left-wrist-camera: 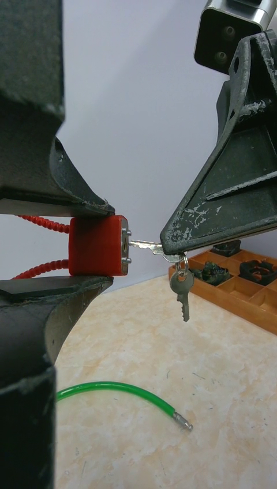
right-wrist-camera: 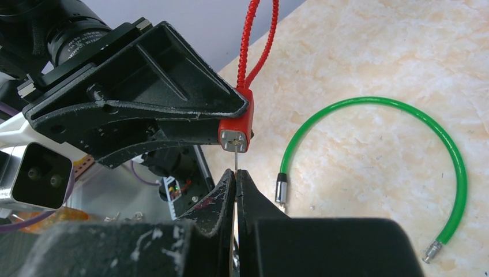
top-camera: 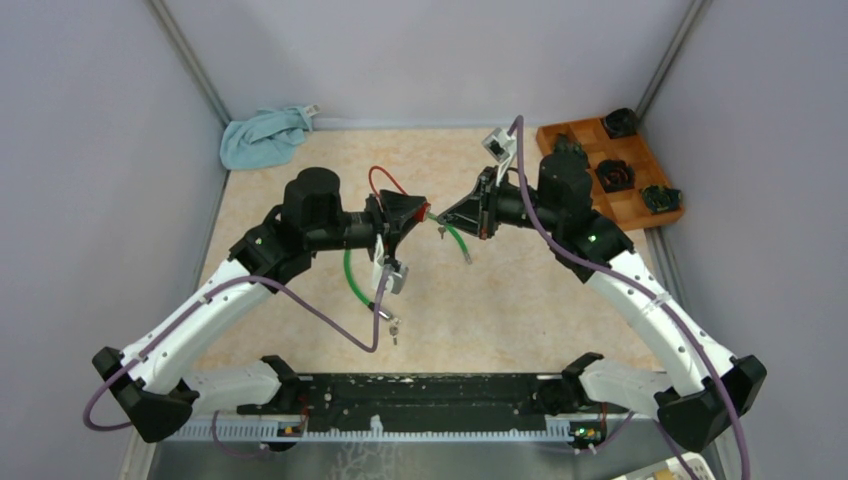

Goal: Unlock with the key

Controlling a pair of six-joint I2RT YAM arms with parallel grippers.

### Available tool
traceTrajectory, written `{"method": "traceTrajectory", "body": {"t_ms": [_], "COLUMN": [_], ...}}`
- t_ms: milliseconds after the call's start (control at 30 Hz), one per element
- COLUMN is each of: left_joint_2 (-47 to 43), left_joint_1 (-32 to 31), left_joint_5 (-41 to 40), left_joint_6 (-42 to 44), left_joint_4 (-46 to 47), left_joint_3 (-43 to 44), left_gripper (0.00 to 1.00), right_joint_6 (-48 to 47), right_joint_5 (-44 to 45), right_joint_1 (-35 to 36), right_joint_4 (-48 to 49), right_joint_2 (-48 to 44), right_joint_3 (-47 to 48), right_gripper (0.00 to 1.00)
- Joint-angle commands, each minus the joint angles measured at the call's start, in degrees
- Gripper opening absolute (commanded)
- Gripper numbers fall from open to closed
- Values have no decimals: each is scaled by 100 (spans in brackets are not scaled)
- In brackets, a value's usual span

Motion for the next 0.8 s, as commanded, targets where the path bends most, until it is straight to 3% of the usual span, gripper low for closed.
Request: {"method": "traceTrajectory", "body": {"t_ms": [0,767], "left_joint_2": [-112,-28], "left_joint_1": [-4,-4], "left_joint_5": [79,188], "left_joint_6": [123,291], "left_joint_4": [32,-214], "left_joint_3": [-26,22], "left_gripper": [0,0], "right_joint_6": [32,15], "right_joint_5": [-56,-85], "right_joint_1": [60,69], "right_joint_4": [263,371], "right_joint_2": [19,251], "right_joint_3": [322,399], "right_gripper": [0,0]}}
